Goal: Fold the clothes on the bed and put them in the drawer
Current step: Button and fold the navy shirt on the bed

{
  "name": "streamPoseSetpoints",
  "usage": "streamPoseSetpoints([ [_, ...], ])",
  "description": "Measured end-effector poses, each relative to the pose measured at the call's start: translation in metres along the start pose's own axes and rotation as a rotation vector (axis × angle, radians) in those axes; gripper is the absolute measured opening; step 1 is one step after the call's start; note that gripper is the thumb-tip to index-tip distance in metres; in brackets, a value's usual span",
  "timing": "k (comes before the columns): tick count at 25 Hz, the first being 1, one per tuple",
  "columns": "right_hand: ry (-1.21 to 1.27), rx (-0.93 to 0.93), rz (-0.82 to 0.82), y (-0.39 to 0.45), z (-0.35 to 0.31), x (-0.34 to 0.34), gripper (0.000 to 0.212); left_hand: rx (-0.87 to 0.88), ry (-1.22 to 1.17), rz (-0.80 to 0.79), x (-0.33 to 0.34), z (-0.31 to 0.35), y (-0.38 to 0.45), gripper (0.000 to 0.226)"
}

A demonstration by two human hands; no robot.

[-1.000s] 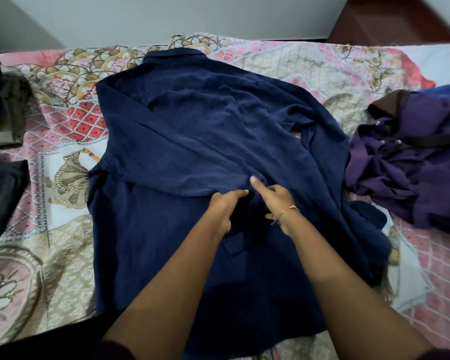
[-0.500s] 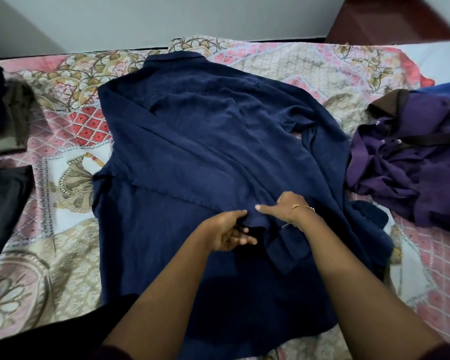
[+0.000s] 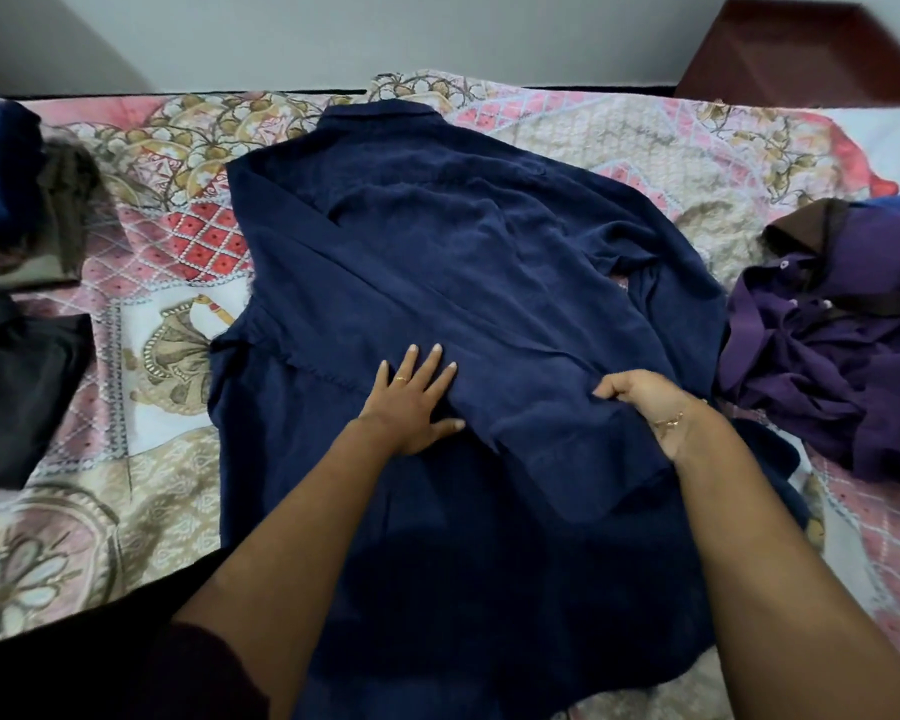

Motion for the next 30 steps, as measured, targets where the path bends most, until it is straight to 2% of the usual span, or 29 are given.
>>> streamPoseSetpoints([
  [1,0.102,-0.035,-0.116,-0.005,-0.006,0.013,0.040,0.028,-0.003,-0.044,0.007,-0.002,-0.001,0.078],
  [2,0.197,-0.068,-0.220,-0.009,-0.016,0.028,0.047,0.043,-0.080,-0.020,0.004,-0.002,-0.001,0.078],
  [3,0.266,-0.076,-0.302,-0.013,-0.024,0.045,0.050,0.026,-0.260,0.061,-0.004,-0.004,-0.003,0.071],
  [4,0.289,-0.083,-0.347,-0.014,-0.035,0.064,0.050,-0.024,-0.598,0.216,-0.015,-0.009,-0.005,0.057],
  [6,0.239,-0.110,-0.356,-0.022,-0.060,0.112,0.047,-0.179,-1.572,0.558,-0.027,-0.024,-0.018,0.029],
  [7,0.258,-0.138,-0.347,-0.023,-0.074,0.133,0.042,-0.225,-1.952,0.691,-0.030,-0.031,-0.025,0.031],
  [8,0.346,-0.132,-0.396,-0.020,-0.086,0.156,0.038,-0.228,-2.207,0.834,-0.032,-0.043,-0.033,0.039],
  [10,0.526,-0.087,-0.483,-0.012,-0.106,0.197,0.033,-0.272,-2.370,1.059,-0.026,-0.082,-0.052,0.058],
  [11,0.506,-0.088,-0.443,-0.003,-0.109,0.210,0.034,-0.281,-2.359,1.139,-0.022,-0.103,-0.061,0.068],
  [12,0.369,-0.159,-0.336,0.005,-0.111,0.217,0.035,-0.305,-2.291,1.191,-0.020,-0.120,-0.068,0.073],
  [14,-0.105,-0.461,0.020,0.012,-0.115,0.220,0.035,-0.403,-2.076,1.196,-0.015,-0.141,-0.077,0.065],
  [15,-0.342,-0.644,0.122,0.004,-0.115,0.230,0.035,-0.436,-1.904,1.167,-0.018,-0.147,-0.078,0.058],
  [16,-0.506,-0.764,0.126,0.005,-0.110,0.246,0.037,-0.440,-1.688,1.105,-0.024,-0.149,-0.078,0.059],
  [18,-0.636,-0.842,0.000,0.002,-0.097,0.273,0.051,-0.368,-1.415,1.001,-0.030,-0.151,-0.069,0.079],
  [19,-0.563,-0.859,-0.139,-0.002,-0.096,0.284,0.061,-0.339,-1.388,0.988,-0.032,-0.152,-0.067,0.092],
  [21,-0.195,-0.815,-0.429,-0.013,-0.107,0.294,0.070,-0.315,-1.482,1.024,-0.029,-0.154,-0.071,0.128],
  [22,-0.045,-0.764,-0.481,-0.012,-0.113,0.294,0.069,-0.313,-1.538,1.049,-0.025,-0.156,-0.071,0.140],
  [23,0.047,-0.734,-0.459,-0.009,-0.119,0.289,0.068,-0.288,-1.524,1.062,-0.025,-0.156,-0.073,0.144],
  [25,0.075,-0.810,-0.235,-0.006,-0.128,0.267,0.057,-0.205,-1.234,0.967,-0.033,-0.152,-0.077,0.139],
  [28,-0.007,-0.954,0.289,0.005,-0.120,0.218,0.035,-0.129,-0.718,0.722,-0.025,-0.139,-0.068,0.103],
  [29,-0.062,-0.983,0.429,0.005,-0.114,0.206,0.035,-0.174,-0.685,0.751,-0.022,-0.141,-0.069,0.084],
  [30,-0.153,-1.026,0.551,0.005,-0.109,0.200,0.037,-0.271,-0.764,0.850,-0.023,-0.148,-0.072,0.065],
])
Point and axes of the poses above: each hand's wrist, its own y-axis towards the middle knuckle, its own x-axis out of the palm, z = x × y, the point moved 9 cm from there along y, towards the middle knuckle, and after that the axes turned 14 degrees about x, right-handed, at the moved point
